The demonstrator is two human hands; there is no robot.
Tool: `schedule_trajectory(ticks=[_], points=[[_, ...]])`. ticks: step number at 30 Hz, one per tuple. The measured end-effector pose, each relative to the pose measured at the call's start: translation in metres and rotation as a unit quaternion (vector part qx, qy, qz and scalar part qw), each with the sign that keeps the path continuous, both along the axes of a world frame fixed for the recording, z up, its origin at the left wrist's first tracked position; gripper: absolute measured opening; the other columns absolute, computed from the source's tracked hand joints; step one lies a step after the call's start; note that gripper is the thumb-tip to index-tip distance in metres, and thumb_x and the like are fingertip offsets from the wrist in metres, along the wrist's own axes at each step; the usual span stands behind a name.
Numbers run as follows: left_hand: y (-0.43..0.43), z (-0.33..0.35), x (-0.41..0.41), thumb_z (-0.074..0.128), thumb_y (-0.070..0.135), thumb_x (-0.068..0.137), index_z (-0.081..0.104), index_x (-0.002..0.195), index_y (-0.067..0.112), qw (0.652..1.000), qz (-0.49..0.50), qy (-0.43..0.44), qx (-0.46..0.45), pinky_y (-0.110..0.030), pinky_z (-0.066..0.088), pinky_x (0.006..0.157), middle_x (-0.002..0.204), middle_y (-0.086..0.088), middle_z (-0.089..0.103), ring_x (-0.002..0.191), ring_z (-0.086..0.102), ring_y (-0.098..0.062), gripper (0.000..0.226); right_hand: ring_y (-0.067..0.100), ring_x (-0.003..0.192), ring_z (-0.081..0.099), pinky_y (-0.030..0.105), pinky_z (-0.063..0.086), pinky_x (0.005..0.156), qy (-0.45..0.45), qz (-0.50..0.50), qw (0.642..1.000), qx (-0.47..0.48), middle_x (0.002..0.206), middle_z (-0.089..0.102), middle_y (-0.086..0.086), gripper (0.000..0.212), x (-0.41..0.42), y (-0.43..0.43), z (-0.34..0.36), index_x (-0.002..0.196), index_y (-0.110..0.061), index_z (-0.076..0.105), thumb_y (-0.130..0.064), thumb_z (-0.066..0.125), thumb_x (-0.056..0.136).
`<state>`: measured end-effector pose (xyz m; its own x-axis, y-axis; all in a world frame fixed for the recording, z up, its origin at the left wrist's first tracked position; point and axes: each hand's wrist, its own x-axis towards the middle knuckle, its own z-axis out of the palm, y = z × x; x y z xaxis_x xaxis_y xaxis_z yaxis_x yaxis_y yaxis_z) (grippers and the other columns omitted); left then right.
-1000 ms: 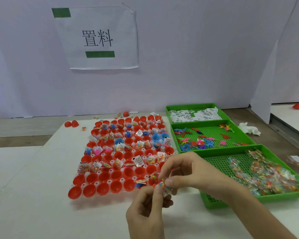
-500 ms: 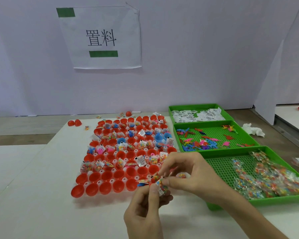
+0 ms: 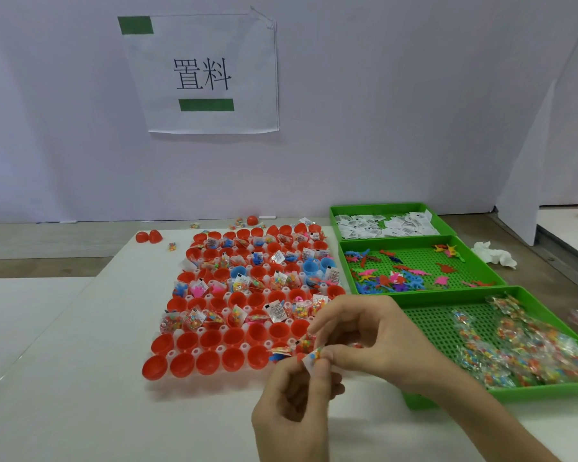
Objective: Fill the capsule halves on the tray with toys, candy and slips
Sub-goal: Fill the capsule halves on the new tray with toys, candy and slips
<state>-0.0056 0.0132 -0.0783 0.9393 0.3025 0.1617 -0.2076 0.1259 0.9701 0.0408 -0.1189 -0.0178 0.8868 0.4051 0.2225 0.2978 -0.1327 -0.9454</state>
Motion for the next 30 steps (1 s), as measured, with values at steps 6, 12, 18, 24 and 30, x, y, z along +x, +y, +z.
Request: schedule_trajectory(ticks=[6, 12, 18, 24, 30], points=[[-0.001, 0.001, -0.002, 0.068, 0.015, 0.071, 0.073, 0.082, 0.007, 0.998, 0.035, -0.055, 0.003, -0.022, 0.056, 0.05, 0.061, -0.008, 0.072, 0.052, 0.069, -0.022, 0.015, 0.019, 0.085, 0.071, 0.025, 0.054, 0.076, 0.014, 0.016, 1.0, 0.02, 0.092, 0.073, 0.006, 0.022, 0.001, -0.002, -0.002, 0.1, -0.022, 0.076, -0.013, 0.08, 0.08], [0.001, 0.005, -0.001, 0.069, 0.012, 0.071, 0.074, 0.072, 0.012, 0.993, 0.073, -0.045, -0.083, -0.027, 0.056, 0.048, 0.059, -0.015, 0.07, 0.049, 0.068, -0.028, 0.005, 0.009, 0.079, 0.069, 0.018, 0.052, 0.072, 0.007, 0.035, 0.999, -0.004, 0.083, 0.073, -0.003, 0.009, 0.002, 0.011, 0.001, 0.092, -0.013, 0.078, -0.008, 0.077, 0.084], [0.01, 0.002, -0.002, 0.05, 0.024, 0.093, 0.065, 0.116, 0.015, 0.976, 0.132, -0.027, -0.171, -0.025, 0.055, 0.05, 0.064, -0.018, 0.07, 0.047, 0.063, -0.028, 0.029, 0.006, 0.077, 0.07, 0.015, 0.053, 0.072, -0.121, -0.027, 0.983, -0.137, 0.081, 0.075, -0.011, 0.01, 0.022, 0.034, 0.02, 0.088, -0.022, 0.079, -0.013, 0.079, 0.083], [0.013, -0.007, 0.001, 0.038, 0.008, 0.102, 0.057, 0.128, 0.019, 0.964, 0.125, 0.031, -0.233, -0.024, 0.052, 0.046, 0.065, -0.024, 0.068, 0.041, 0.055, -0.026, 0.034, 0.0, 0.078, 0.064, 0.012, 0.049, 0.073, -0.159, 0.004, 0.943, -0.291, 0.083, 0.07, -0.013, 0.008, 0.039, 0.065, 0.019, 0.09, -0.017, 0.079, -0.012, 0.076, 0.085], [0.017, -0.006, 0.001, 0.035, 0.002, 0.101, 0.054, 0.133, 0.015, 0.963, 0.095, 0.062, -0.243, -0.024, 0.047, 0.039, 0.061, -0.025, 0.066, 0.034, 0.049, -0.023, 0.039, 0.0, 0.081, 0.063, 0.015, 0.052, 0.076, -0.129, 0.034, 0.924, -0.359, 0.087, 0.073, -0.01, 0.009, 0.041, 0.078, 0.016, 0.091, -0.018, 0.078, -0.014, 0.071, 0.087]])
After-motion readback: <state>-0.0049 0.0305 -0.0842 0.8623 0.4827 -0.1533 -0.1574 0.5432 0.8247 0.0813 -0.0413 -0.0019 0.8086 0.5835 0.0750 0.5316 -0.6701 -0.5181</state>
